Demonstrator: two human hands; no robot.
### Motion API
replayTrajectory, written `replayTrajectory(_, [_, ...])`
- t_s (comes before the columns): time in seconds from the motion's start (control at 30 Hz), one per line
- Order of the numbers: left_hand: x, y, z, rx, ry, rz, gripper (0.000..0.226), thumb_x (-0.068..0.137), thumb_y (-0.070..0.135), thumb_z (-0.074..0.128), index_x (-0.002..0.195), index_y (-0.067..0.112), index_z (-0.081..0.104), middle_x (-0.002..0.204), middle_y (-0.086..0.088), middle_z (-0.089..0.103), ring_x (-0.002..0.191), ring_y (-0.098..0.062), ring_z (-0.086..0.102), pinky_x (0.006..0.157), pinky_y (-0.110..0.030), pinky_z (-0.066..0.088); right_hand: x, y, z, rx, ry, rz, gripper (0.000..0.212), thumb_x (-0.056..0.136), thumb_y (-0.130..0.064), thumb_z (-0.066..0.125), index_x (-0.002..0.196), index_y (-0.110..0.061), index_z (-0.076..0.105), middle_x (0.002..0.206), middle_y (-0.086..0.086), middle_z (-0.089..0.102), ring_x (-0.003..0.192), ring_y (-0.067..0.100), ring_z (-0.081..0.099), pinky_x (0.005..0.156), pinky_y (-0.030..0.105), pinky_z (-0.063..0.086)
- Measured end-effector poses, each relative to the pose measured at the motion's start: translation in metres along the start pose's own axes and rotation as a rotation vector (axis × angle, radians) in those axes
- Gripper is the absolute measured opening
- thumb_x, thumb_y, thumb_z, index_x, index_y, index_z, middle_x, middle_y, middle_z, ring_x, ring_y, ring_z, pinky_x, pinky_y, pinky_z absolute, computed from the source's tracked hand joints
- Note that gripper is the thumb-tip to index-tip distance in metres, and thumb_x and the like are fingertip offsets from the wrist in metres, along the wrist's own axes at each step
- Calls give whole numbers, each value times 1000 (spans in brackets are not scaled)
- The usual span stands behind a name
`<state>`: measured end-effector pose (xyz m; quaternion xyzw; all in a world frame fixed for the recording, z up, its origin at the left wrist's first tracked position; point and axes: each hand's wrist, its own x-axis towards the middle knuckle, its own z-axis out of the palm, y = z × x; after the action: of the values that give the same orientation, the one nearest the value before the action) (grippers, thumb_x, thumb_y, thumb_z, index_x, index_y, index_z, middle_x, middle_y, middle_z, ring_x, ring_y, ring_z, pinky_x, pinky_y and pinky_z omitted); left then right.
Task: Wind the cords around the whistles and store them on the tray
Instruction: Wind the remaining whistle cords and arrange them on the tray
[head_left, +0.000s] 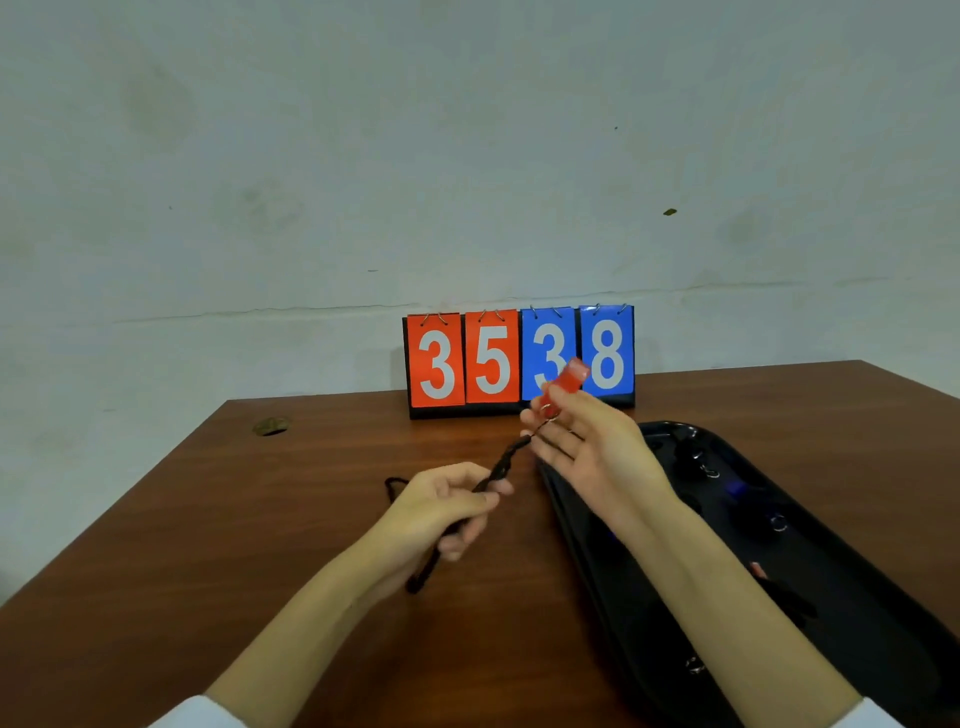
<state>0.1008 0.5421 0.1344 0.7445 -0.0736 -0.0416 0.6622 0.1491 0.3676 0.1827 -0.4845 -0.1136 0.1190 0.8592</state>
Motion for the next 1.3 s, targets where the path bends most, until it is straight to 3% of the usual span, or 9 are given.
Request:
replayTrajectory(0.13, [5,-4,-19,-162,198,-55,18,91,12,54,95,-2,65,47,-2,35,36,-10,25,37,-22,20,5,-8,-13,104,58,-56,12,92,-19,55,94,-7,58,74,4,63,63,16,65,62,27,56])
replayTrajectory(0.27, [11,-15,-37,-241,553,-100,20,94,17,52,92,-2,61,46,0,35,36,-10,27,36,-21,22,10,-7,-24,-199,135,-86,16,94,-22,52,101,-8,52,70,2,48,41,4,33,40,16,33])
replayTrajectory(0.47, [12,-22,-62,-528,785,-155,43,98,42,40,77,6,54,41,2,39,32,-11,32,37,-19,26,10,-9,-34,-748,264,-263,24,92,-34,53,109,-17,54,69,0,50,55,5,44,52,16,34])
replayTrajectory(0.6, [13,-24,-65,-388,872,-145,25,97,24,46,88,6,61,59,-5,58,52,-18,55,51,-29,42,11,-17,-42,-757,354,-284,20,93,-32,52,106,-17,57,77,2,55,64,9,49,55,20,39])
replayTrajectory(0.77, [13,-17,-42,56,556,-162,42,74,-19,46,99,12,61,103,-12,65,83,-18,58,64,-27,47,10,-12,-38,-538,191,-126,13,94,-23,51,98,-13,58,68,4,61,49,9,53,46,17,42])
replayTrajectory(0.97, [0,1,-4,327,6,-14,71,65,-11,53,117,37,51,131,15,43,76,-12,58,55,-19,44,2,-3,-17,-466,-157,1,20,92,-26,53,104,-13,63,101,4,72,98,15,67,87,31,51])
replayTrajectory(1.13, [-5,5,23,-27,43,122,46,74,29,68,117,20,56,111,5,67,109,-7,60,95,-26,44,-8,8,-3,-665,-218,-128,23,85,-25,63,107,-20,67,96,-4,71,87,4,66,73,17,51])
replayTrajectory(1.23, [-7,7,28,-235,28,75,22,91,16,56,111,7,54,76,-7,62,72,-20,63,72,-27,51,-6,10,-3,-630,-172,-131,22,84,-26,64,105,-22,68,94,-4,72,88,4,67,75,19,50])
replayTrajectory(1.3, [-8,6,28,-246,5,35,18,96,18,46,103,4,55,63,-4,47,47,-13,40,44,-23,33,-2,8,-7,-522,-120,-102,20,85,-27,62,103,-22,68,94,-4,73,90,8,67,80,24,51])
